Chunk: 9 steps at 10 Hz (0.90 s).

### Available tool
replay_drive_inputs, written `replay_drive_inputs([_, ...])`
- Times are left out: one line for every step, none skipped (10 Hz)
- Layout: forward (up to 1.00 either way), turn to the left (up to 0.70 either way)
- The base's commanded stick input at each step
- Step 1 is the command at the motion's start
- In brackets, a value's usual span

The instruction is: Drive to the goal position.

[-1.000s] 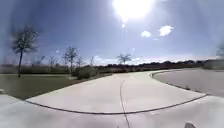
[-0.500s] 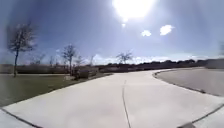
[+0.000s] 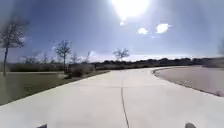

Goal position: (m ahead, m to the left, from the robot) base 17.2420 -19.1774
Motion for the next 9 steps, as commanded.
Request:
replay_drive_inputs([1.0,0.0])
replay_drive_inputs([1.0,0.0])
replay_drive_inputs([1.0,-0.05])
replay_drive_inputs([1.0,-0.4])
replay_drive_inputs([1.0,-0.4])
replay_drive_inputs([1.0,-0.19])
replay_drive_inputs([1.0,0.0])
replay_drive_inputs([1.0,0.0])
replay_drive_inputs([1.0,0.0])
